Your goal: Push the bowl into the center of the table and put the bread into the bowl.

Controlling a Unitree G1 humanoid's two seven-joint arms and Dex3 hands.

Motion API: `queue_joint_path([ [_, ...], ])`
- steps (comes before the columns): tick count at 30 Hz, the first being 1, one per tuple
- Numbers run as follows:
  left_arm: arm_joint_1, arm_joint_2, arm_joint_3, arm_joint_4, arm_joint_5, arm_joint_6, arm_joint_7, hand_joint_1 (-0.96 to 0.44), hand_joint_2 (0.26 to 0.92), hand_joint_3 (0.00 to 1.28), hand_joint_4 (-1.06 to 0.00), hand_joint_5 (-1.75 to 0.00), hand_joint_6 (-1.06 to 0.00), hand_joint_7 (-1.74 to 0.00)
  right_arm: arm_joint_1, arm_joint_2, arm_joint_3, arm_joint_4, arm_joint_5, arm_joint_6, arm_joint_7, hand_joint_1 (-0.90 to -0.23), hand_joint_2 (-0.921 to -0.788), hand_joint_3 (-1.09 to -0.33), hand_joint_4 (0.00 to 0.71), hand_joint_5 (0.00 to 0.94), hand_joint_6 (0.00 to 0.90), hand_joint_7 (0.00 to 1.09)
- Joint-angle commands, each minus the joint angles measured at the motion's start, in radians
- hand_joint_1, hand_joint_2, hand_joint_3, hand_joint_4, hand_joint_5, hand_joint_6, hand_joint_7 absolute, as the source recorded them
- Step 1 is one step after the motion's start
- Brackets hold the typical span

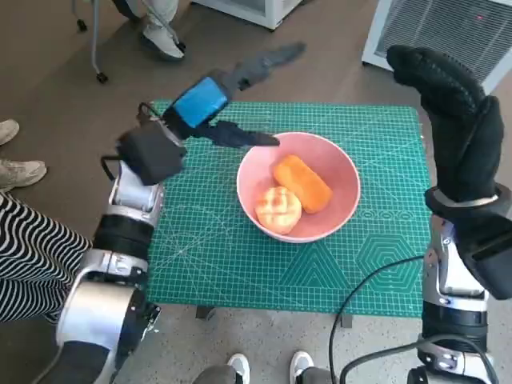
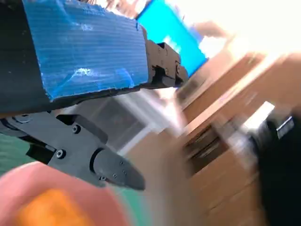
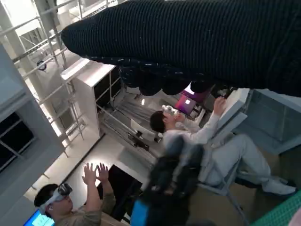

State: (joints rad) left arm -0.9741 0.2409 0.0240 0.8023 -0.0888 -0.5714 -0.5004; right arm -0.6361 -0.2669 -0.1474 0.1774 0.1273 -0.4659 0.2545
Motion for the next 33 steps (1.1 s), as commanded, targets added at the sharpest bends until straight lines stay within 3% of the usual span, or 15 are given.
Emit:
queue_joint_path([
  [1,0.055,-0.03,0.034,-0.1,-0.066,0.017,0.002,-0.7,0.92,0.31,-0.13,-0.01,-0.2,-0.1,-0.01,0.0,0.012,0.002,-0.03,0.025,-0.02,-0.753,-0.921,-0.758,0.164,0.003,-0.001,0.55],
  [3,0.088,-0.041,0.042,-0.166,-0.084,0.045,0.019,-0.72,0.921,0.33,-0.13,-0.01,-0.19,-0.1,-0.014,0.002,0.016,-0.004,-0.038,0.033,-0.027,-0.753,-0.921,-0.761,0.163,0.002,-0.001,0.55],
  [7,0.155,-0.065,0.053,-0.286,-0.111,0.099,0.056,-0.75,0.921,0.38,-0.13,0.0,-0.04,-0.35,-0.021,0.003,0.023,-0.007,-0.05,0.043,-0.04,-0.753,-0.921,-0.768,0.163,0.002,-0.001,0.55],
  [10,0.194,-0.081,0.055,-0.346,-0.12,0.122,0.076,-0.76,0.921,0.39,-0.12,0.0,-0.01,-0.39,-0.029,0.004,0.026,-0.003,-0.053,0.046,-0.044,-0.754,-0.921,-0.773,0.163,0.002,-0.001,0.55],
  [22,0.247,-0.113,0.056,-0.433,-0.144,0.169,0.086,-0.77,0.921,0.42,-0.11,0.0,0.0,-0.39,-0.056,0.012,0.036,0.022,-0.055,0.04,-0.05,-0.745,-0.921,-0.778,0.16,0.0,-0.001,0.55],
  [33,0.239,-0.118,0.061,-0.381,-0.122,0.103,0.079,-0.76,0.921,0.45,-0.1,0.0,0.0,-0.37,-0.072,0.012,0.043,0.071,-0.054,0.005,-0.041,-0.744,-0.921,-0.78,0.159,0.0,-0.001,0.55],
])
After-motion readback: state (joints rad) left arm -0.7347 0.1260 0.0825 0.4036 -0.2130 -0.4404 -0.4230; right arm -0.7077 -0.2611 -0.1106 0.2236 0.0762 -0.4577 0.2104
